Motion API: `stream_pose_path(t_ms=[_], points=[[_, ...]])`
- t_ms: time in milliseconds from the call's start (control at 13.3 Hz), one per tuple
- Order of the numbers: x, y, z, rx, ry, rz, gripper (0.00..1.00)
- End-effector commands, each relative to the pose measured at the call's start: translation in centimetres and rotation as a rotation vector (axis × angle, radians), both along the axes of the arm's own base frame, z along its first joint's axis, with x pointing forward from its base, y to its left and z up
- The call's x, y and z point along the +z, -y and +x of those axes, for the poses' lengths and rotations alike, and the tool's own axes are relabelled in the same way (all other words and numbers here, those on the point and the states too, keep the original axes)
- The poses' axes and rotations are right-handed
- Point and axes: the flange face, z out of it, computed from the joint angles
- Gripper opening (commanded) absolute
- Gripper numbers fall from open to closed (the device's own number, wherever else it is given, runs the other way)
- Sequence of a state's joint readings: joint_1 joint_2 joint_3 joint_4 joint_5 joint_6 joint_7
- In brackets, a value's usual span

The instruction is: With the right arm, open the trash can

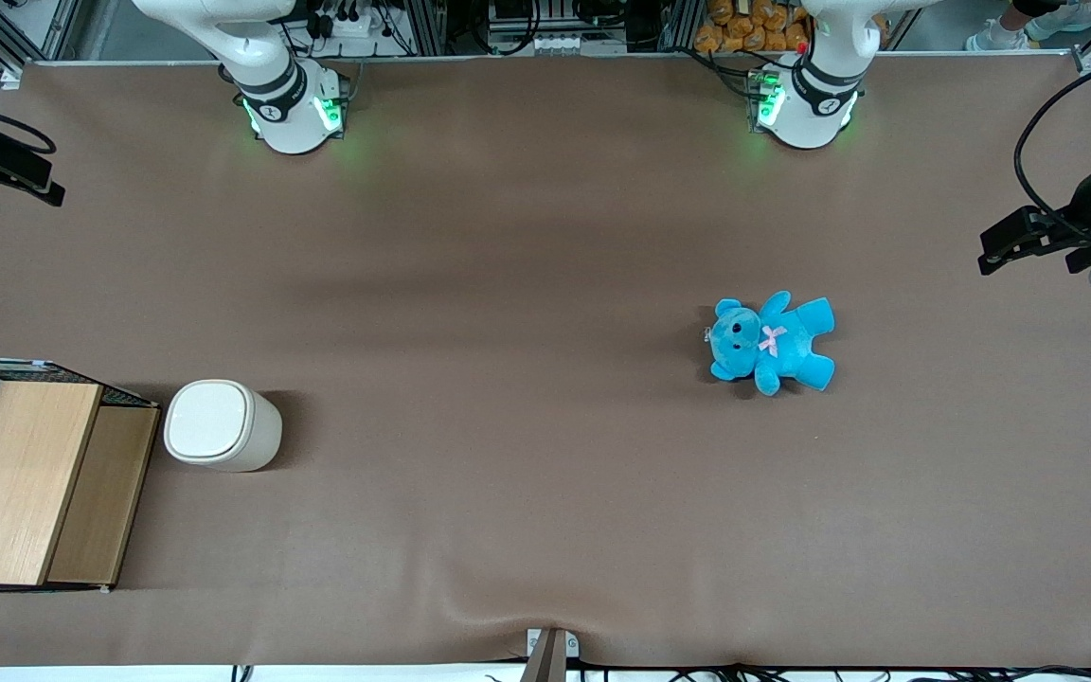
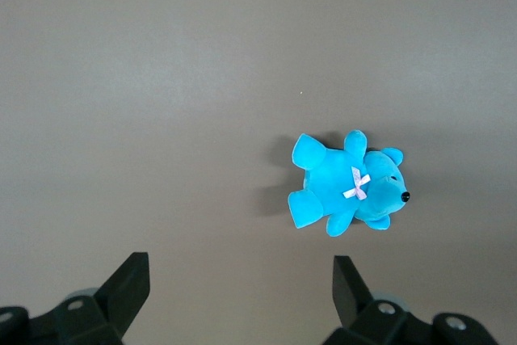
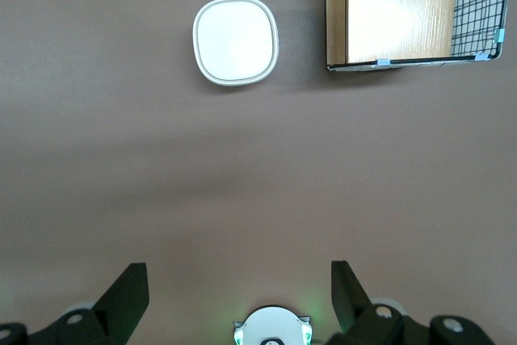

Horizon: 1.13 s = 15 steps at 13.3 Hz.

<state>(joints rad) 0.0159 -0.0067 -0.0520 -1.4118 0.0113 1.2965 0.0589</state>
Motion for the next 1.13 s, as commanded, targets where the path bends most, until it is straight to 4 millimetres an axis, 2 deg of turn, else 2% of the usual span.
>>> stream_pose_path(t_ms=[0, 602, 828, 1054], points=[[0.4, 0.4, 0.1, 0.003, 0.002, -0.015, 1.00], [0.1, 0.4, 0.4, 0.011, 0.001, -0.016, 1.00], [-2.0, 0.4, 2.0, 0.012, -0.007, -0.011, 1.00], [-5.8, 0.5, 4.7, 0.014, -0.033, -0.013, 1.00]])
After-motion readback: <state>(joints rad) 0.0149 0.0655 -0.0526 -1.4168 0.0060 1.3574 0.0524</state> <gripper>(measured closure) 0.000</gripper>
